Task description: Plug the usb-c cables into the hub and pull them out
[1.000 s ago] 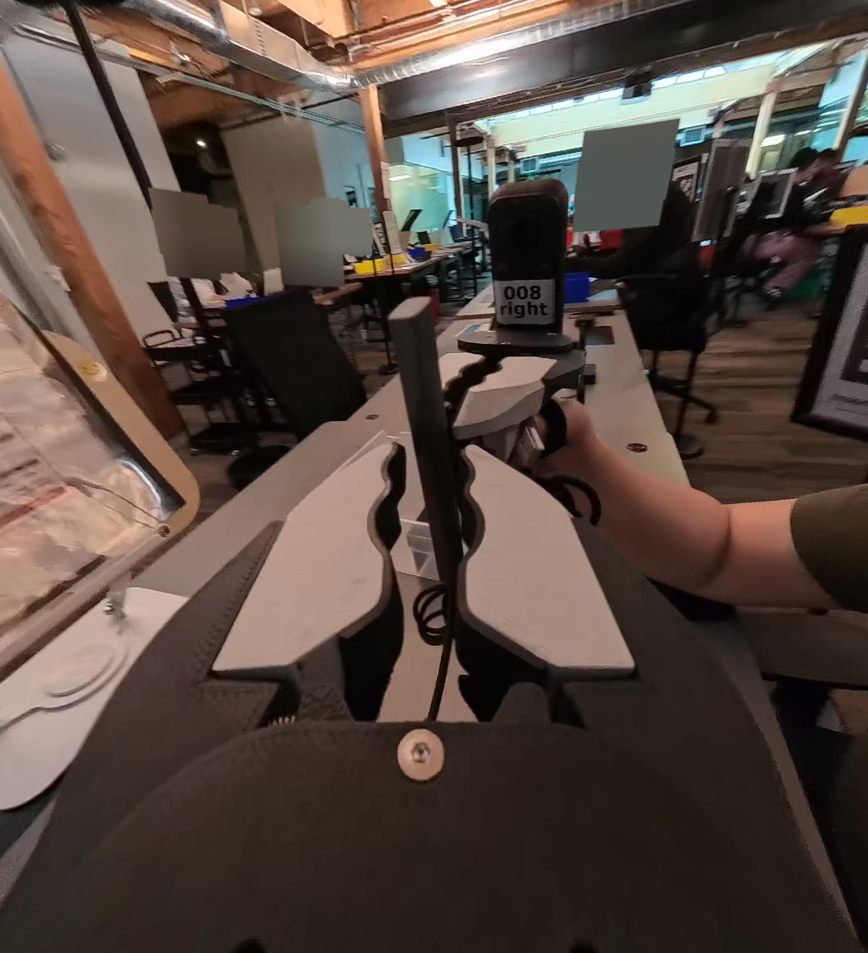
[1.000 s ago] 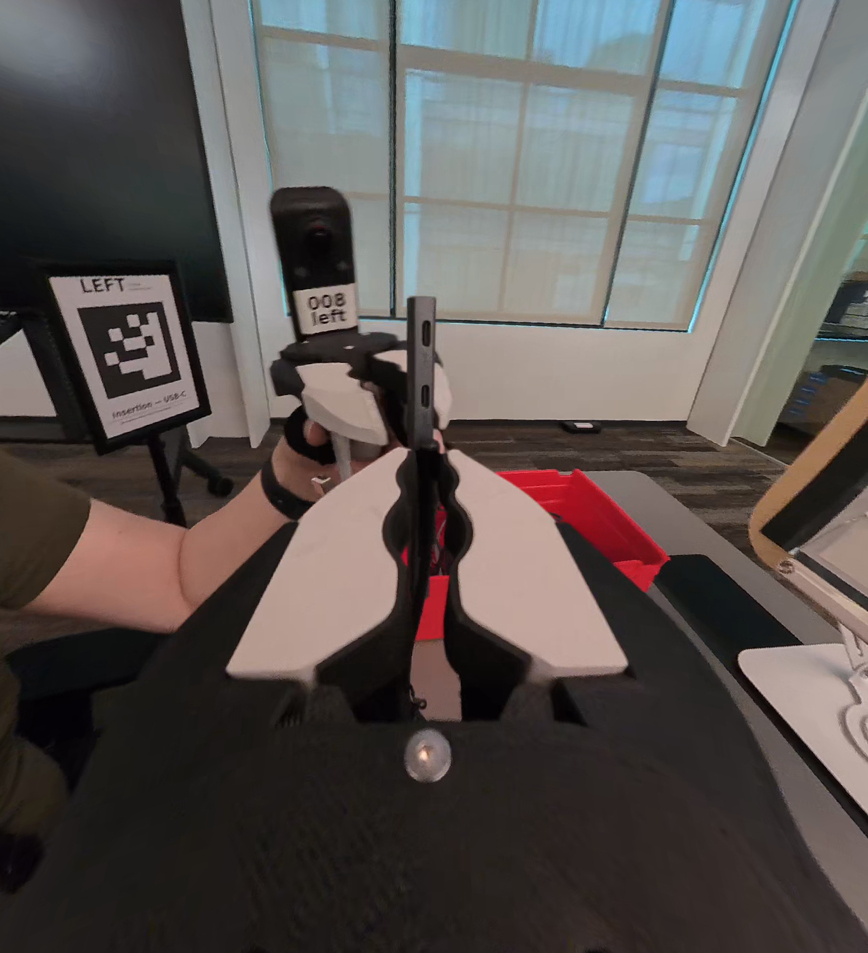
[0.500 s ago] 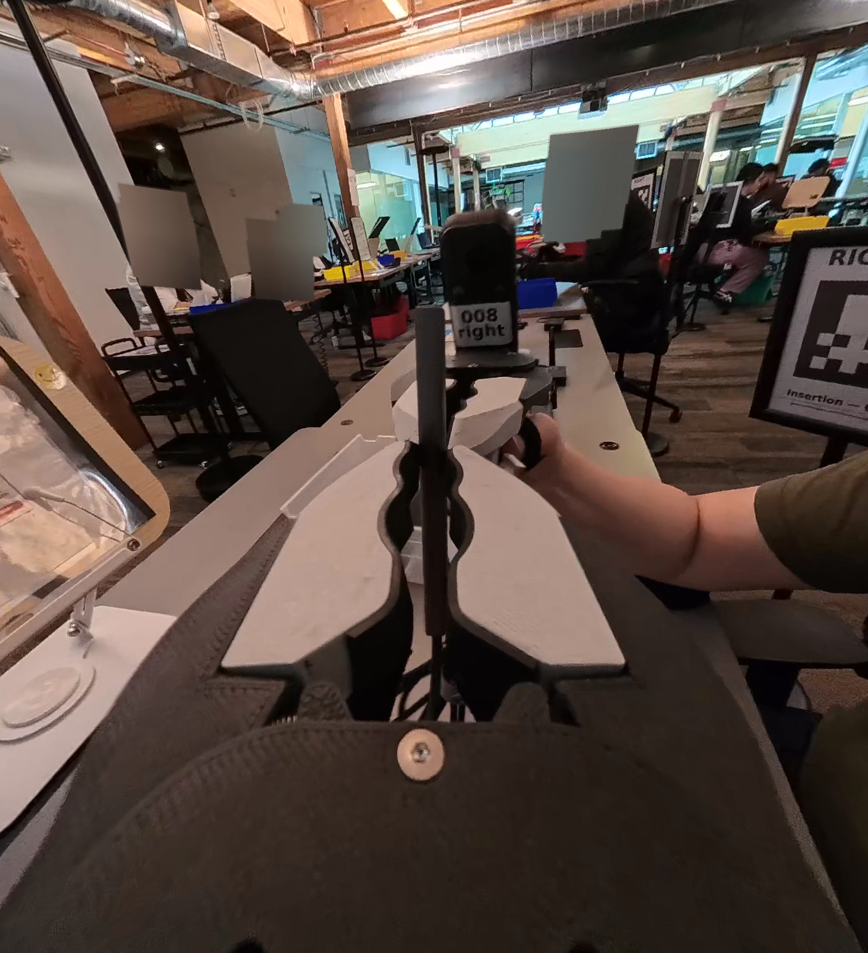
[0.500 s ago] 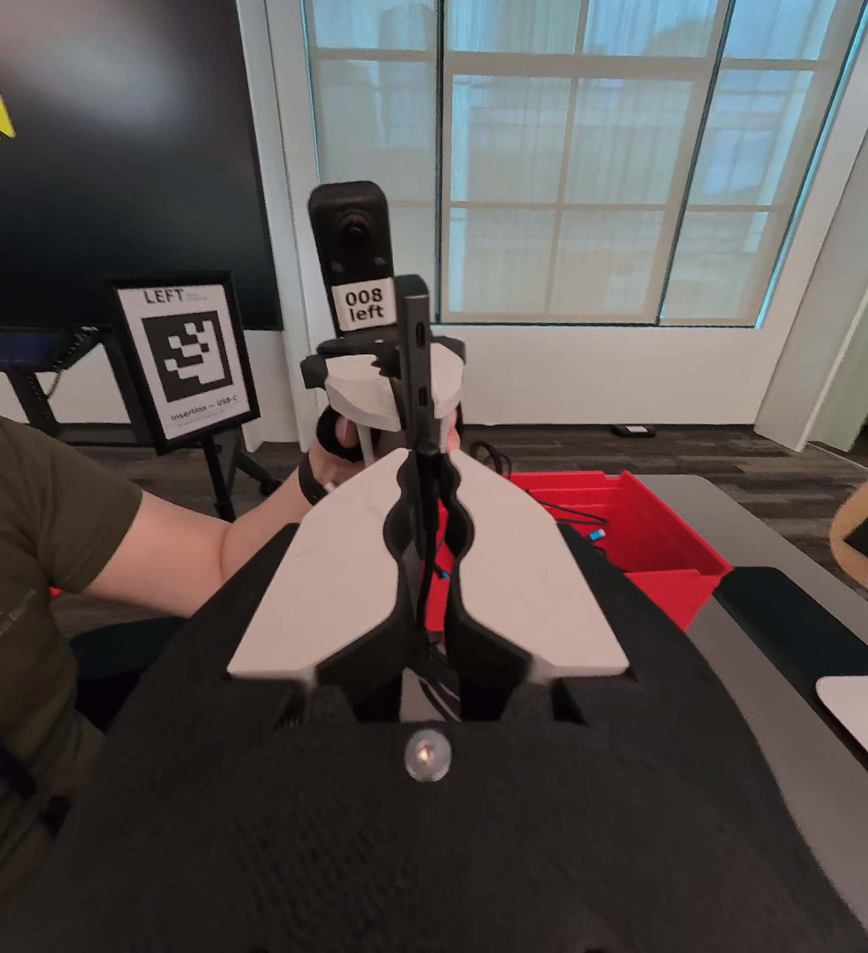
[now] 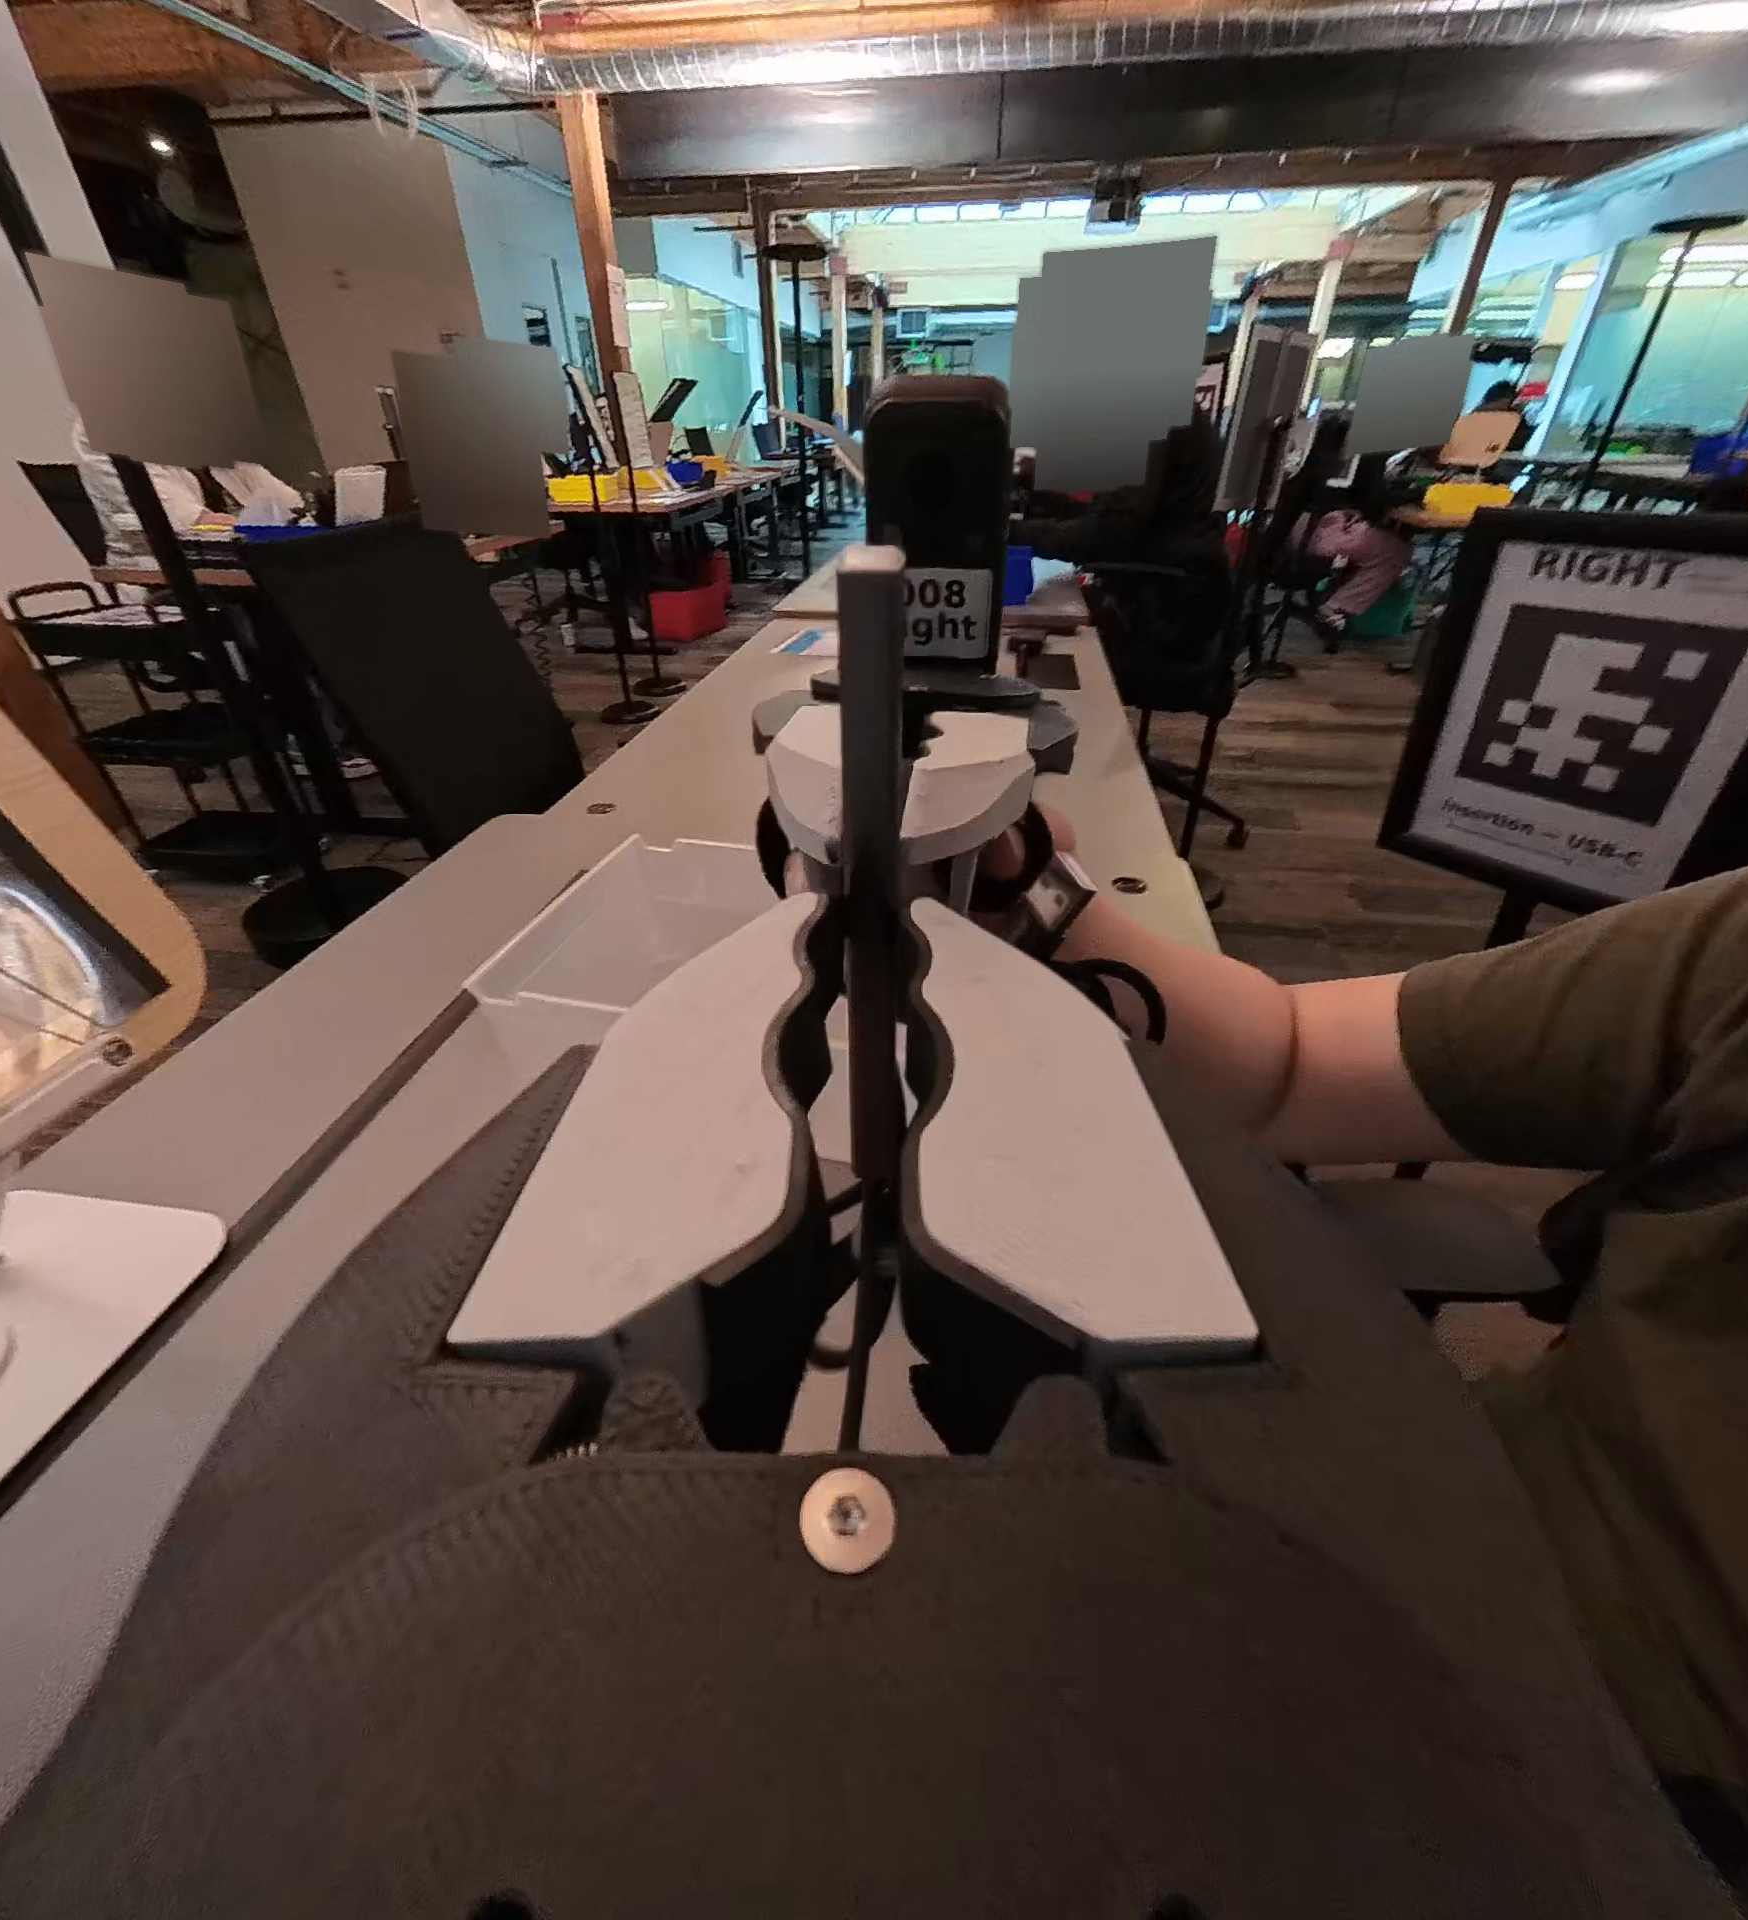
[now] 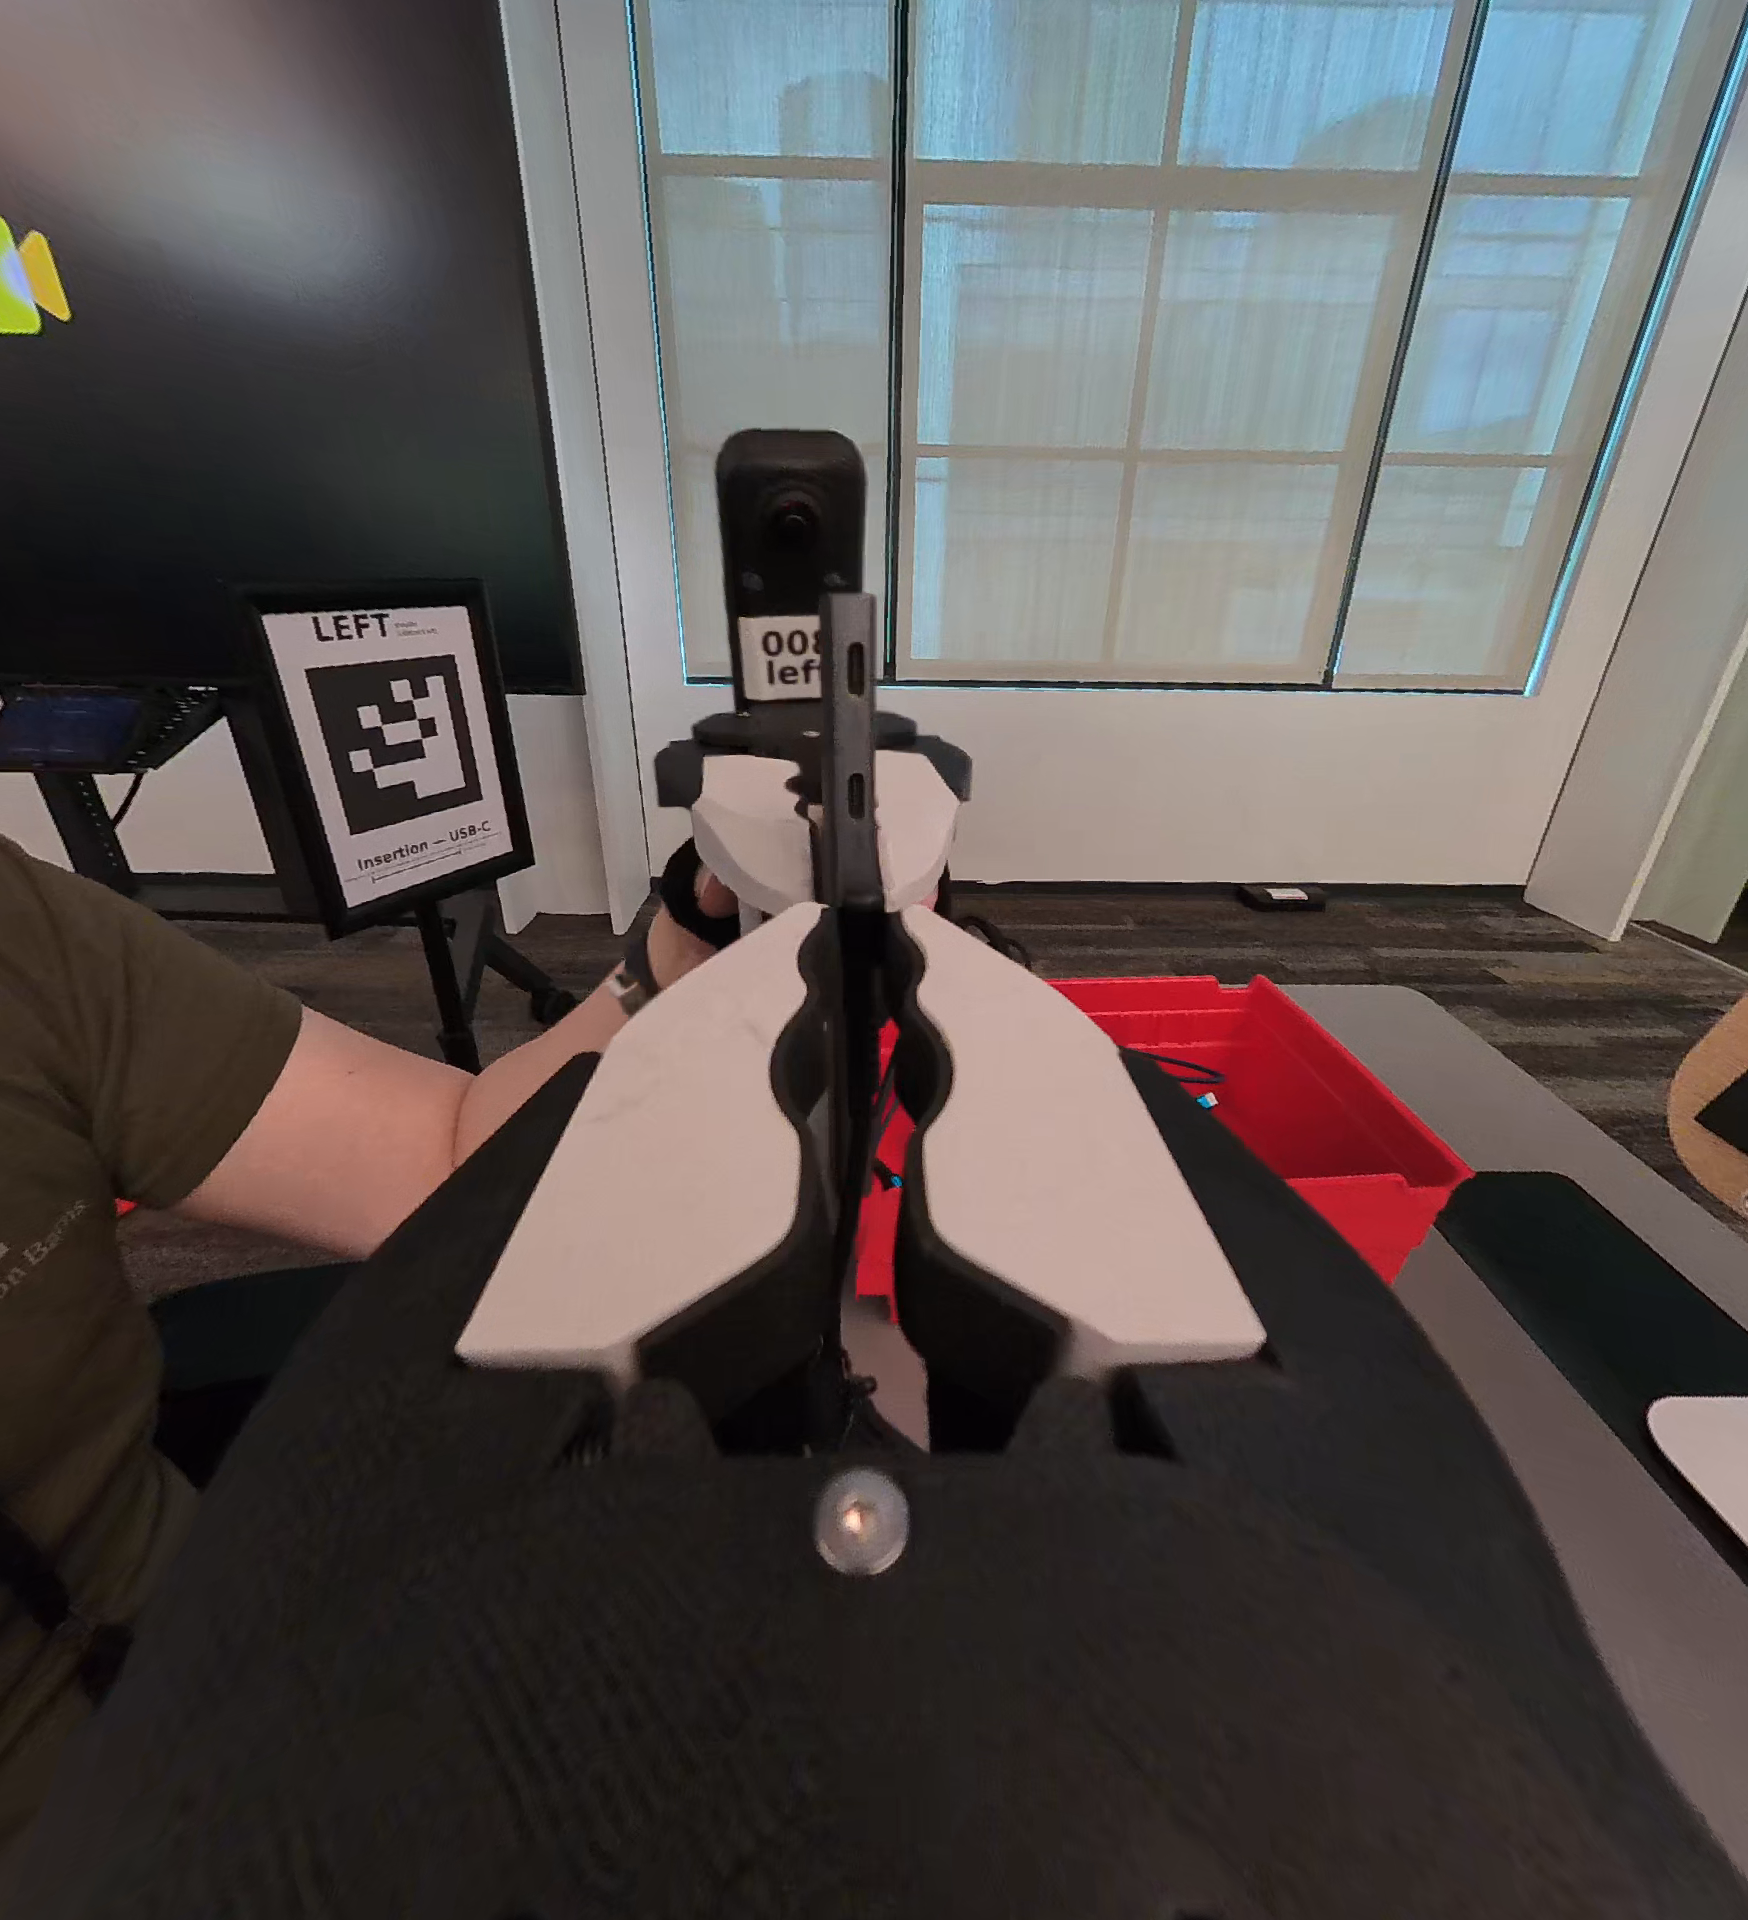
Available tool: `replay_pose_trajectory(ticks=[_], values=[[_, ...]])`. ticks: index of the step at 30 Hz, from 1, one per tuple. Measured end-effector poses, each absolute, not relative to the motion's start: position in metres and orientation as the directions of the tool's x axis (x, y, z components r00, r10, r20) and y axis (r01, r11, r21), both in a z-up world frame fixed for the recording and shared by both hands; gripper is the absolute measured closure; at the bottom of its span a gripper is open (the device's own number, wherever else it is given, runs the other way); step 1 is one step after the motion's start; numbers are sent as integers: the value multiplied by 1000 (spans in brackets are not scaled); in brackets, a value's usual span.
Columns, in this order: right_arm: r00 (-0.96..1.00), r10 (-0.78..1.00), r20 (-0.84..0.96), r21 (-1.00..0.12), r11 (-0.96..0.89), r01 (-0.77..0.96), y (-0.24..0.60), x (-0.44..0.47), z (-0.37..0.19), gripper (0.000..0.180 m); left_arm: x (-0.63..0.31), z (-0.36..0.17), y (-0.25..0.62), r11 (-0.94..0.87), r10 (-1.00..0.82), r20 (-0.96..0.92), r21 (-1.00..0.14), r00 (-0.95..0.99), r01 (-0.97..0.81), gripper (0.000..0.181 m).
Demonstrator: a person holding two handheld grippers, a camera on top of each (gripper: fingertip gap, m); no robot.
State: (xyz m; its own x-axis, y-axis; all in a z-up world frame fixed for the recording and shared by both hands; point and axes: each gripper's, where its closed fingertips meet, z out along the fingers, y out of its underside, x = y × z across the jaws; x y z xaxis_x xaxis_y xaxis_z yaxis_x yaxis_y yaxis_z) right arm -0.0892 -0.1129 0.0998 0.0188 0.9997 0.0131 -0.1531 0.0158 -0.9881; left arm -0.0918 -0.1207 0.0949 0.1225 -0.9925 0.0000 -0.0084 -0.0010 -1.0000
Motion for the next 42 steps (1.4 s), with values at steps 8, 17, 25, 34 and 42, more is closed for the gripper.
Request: replay_pose_trajectory(ticks=[8,17,25,34,42], values=[[32,999,17,-992,21,-127,-109,-87,94,171,-88,90,-116,-28,-988,22,-999,150,-33,171],[11,999,44,-998,45,-40,-112,-89,86,172,-90,81,-118,-18,-993,6,-995,118,-101,172],[-3,1000,13,-998,13,-59,-111,-88,88,172,-90,86,-118,38,-988,-50,-996,148,-84,171],[-7,999,32,-999,32,-35,-114,-87,86,172,-91,88,-121,-1,-994,-5,-998,105,-60,172],[2,999,38,-999,38,-2,-113,-92,79,172,-93,87,-118,-9,-994,3,-999,111,-49,172]])
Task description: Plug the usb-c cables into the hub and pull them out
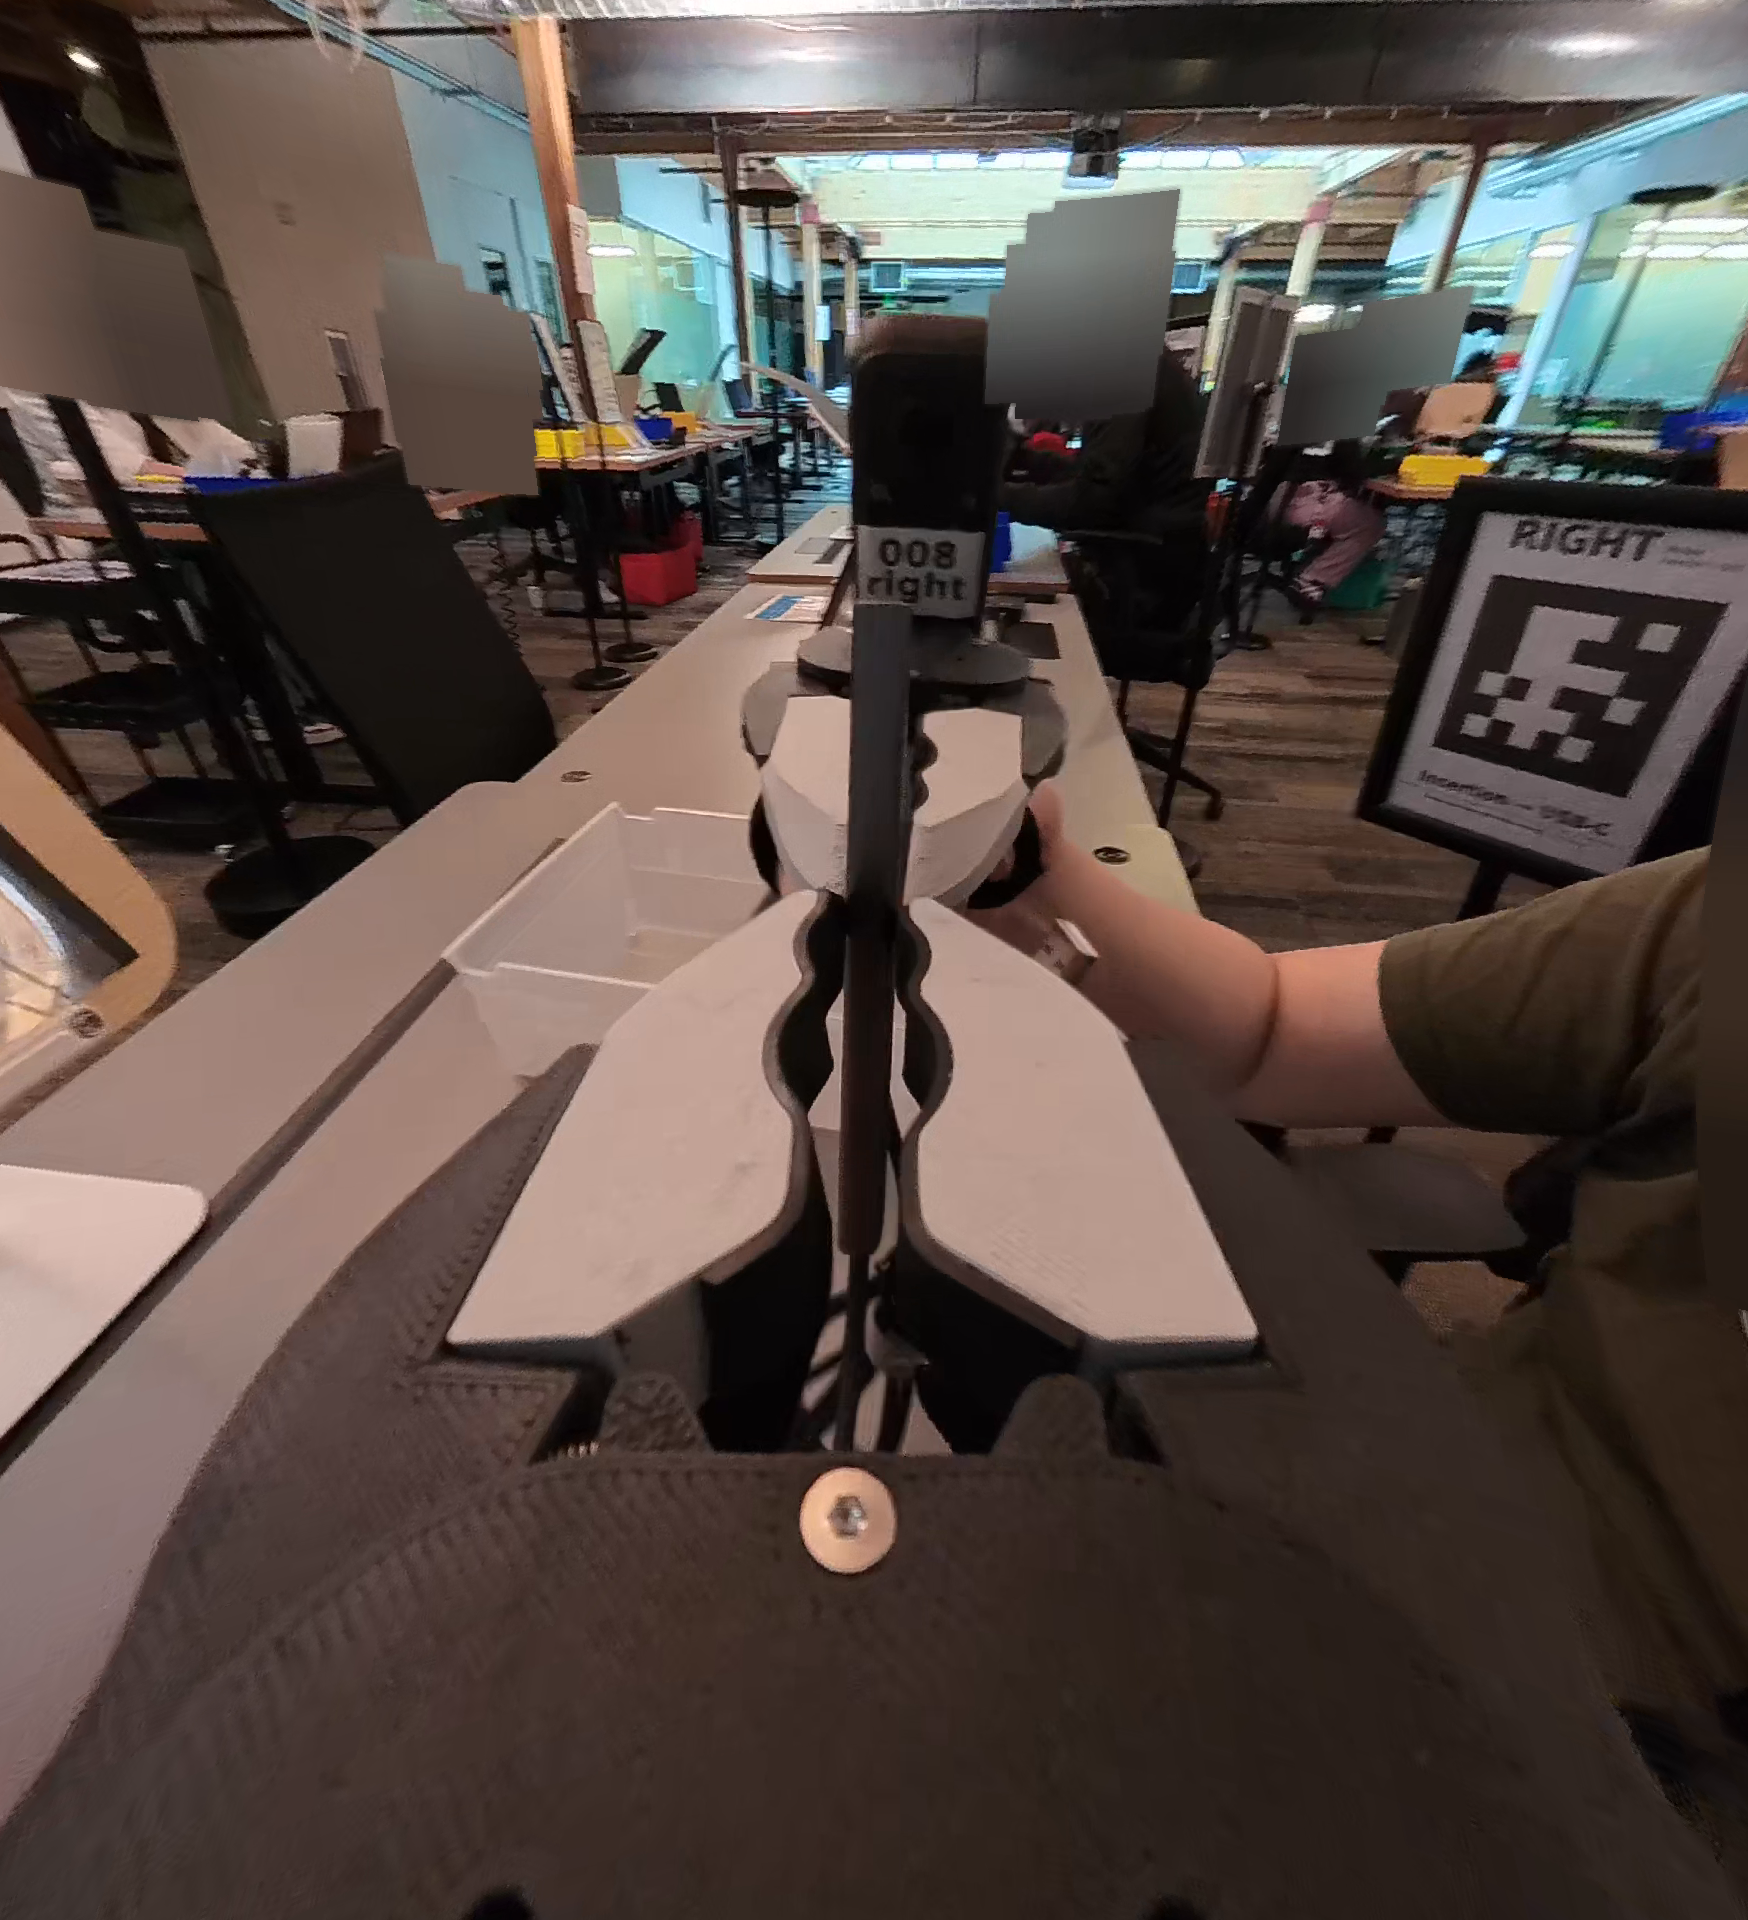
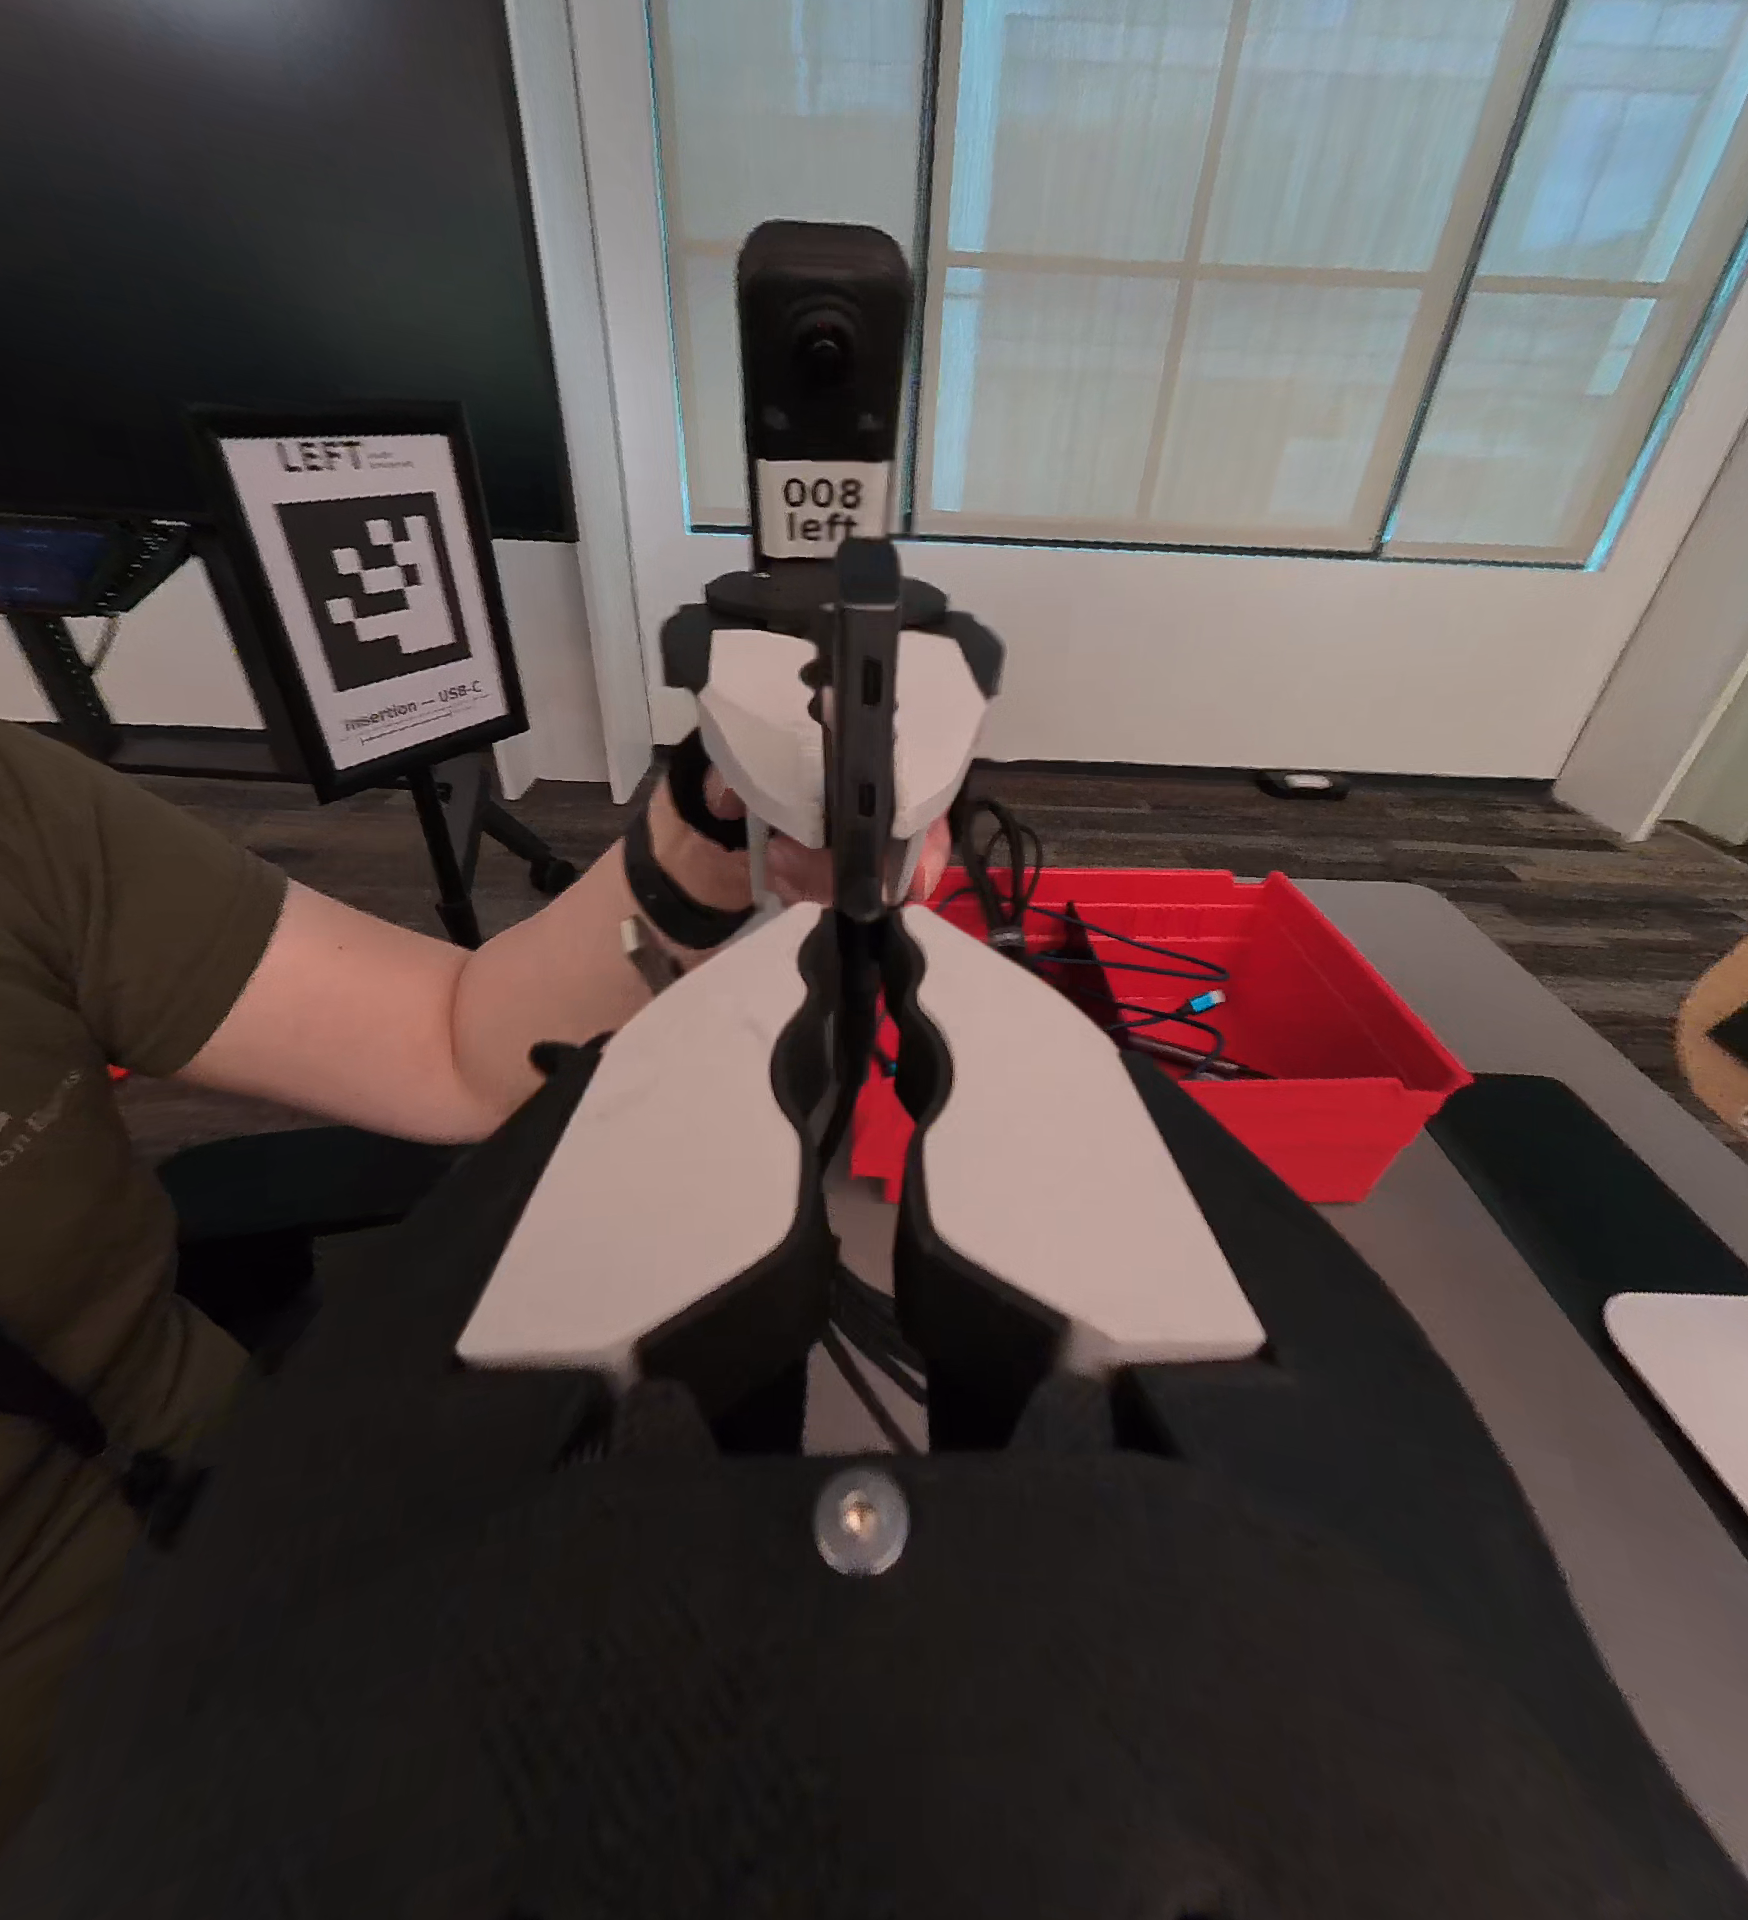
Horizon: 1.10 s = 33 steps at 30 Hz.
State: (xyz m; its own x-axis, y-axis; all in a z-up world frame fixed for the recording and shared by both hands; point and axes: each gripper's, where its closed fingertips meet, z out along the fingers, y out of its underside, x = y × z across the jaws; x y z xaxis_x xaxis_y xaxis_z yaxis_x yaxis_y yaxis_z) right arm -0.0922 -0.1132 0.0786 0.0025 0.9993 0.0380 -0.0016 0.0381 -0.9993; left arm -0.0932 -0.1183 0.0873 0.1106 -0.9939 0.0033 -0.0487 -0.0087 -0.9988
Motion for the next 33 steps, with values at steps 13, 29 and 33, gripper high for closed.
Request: replay_pose_trajectory(ticks=[13,29,33], values=[[529,768,361,-910,167,378,-8,-74,20,172,-150,95,-74,17,-903,-52,-996,425,-86,163],[77,652,755,-254,182,950,10,-111,-153,169,-323,13,-80,-386,-622,-180,-776,762,-498,162],[9,739,674,-187,159,969,1,-107,-182,167,-313,-30,-106,-475,-758,-61,-632,650,-613,158]])
